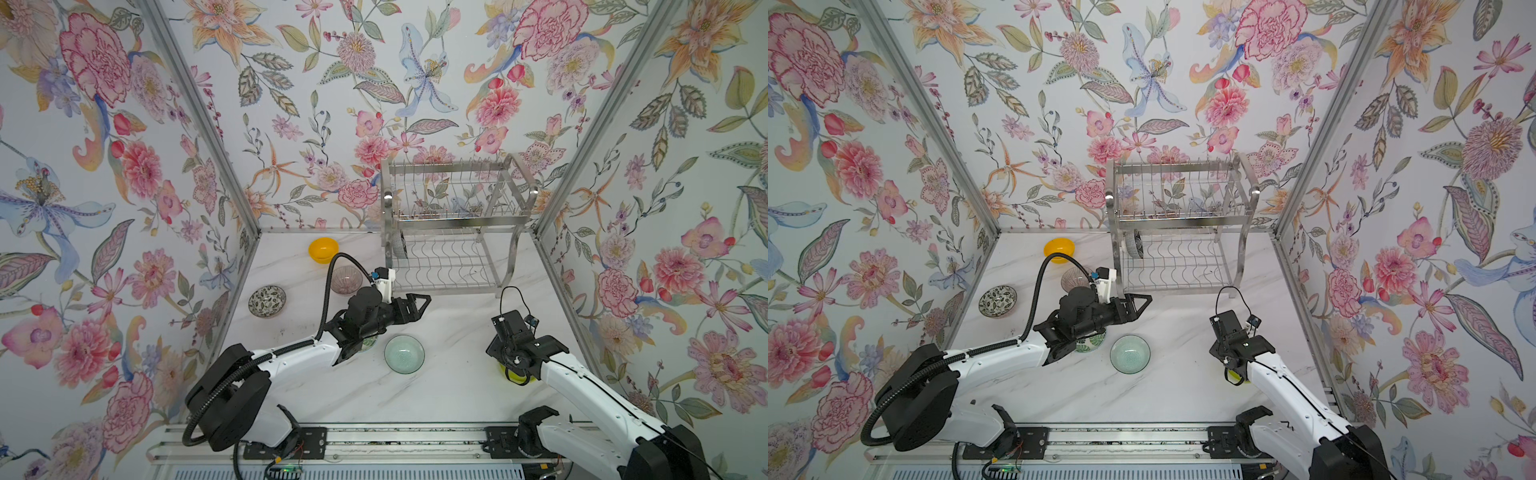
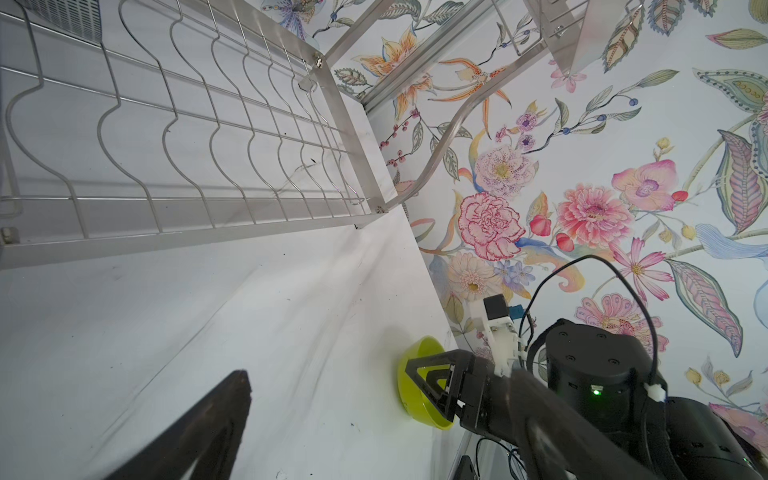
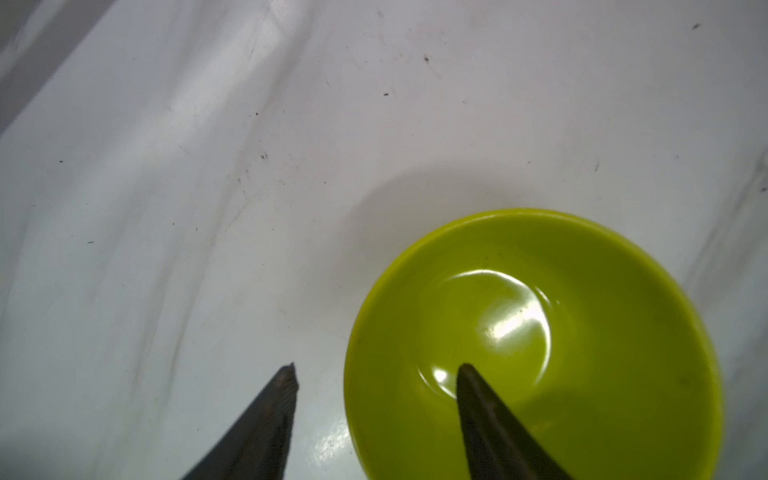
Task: Load the bowls into the dish rack
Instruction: 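Grasp the lime green bowl rim with the right gripper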
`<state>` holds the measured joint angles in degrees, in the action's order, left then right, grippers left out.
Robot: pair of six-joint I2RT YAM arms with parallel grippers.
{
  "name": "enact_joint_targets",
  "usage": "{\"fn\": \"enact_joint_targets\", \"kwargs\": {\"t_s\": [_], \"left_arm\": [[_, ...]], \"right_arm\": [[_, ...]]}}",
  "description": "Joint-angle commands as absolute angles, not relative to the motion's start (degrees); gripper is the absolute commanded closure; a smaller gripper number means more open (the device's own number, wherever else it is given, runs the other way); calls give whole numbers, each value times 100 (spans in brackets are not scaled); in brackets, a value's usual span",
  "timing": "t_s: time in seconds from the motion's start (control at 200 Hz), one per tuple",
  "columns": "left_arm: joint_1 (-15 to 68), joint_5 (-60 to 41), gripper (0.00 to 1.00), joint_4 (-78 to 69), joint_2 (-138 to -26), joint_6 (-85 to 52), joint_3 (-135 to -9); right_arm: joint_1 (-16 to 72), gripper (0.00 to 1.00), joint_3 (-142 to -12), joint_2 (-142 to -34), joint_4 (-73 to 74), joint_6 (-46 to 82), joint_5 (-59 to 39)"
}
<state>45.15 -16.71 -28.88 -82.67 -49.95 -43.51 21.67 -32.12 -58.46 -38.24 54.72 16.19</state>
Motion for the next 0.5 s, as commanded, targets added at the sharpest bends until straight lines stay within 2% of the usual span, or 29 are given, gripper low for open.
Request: {"fn": "enact_joint_targets", "kwargs": {"t_s": [0.0, 0.055, 0.185, 0.365, 0.495], "left_arm": [[4562, -1734, 1, -3064, -8282, -4907, -4408], [4556, -1702, 1, -3031, -8255, -4867, -4395], [4544, -1644, 1, -2950, -8227, -4806, -4386], [4412, -1643, 1, -2796, -8116, -4763, -4315], [4148, -1721, 1, -2766, -7921, -4824, -4127]], "right_arm": [[2258, 50, -3243, -6043, -3688, 5301, 1533], [2343, 53, -3269, -6097, -3649, 5259, 1580], [2547, 67, -3325, -6277, -3499, 5153, 1592], [2869, 99, -3622, -6761, -3356, 4947, 1637], [3240, 100, -4128, -7215, -3382, 4776, 1788]]}}
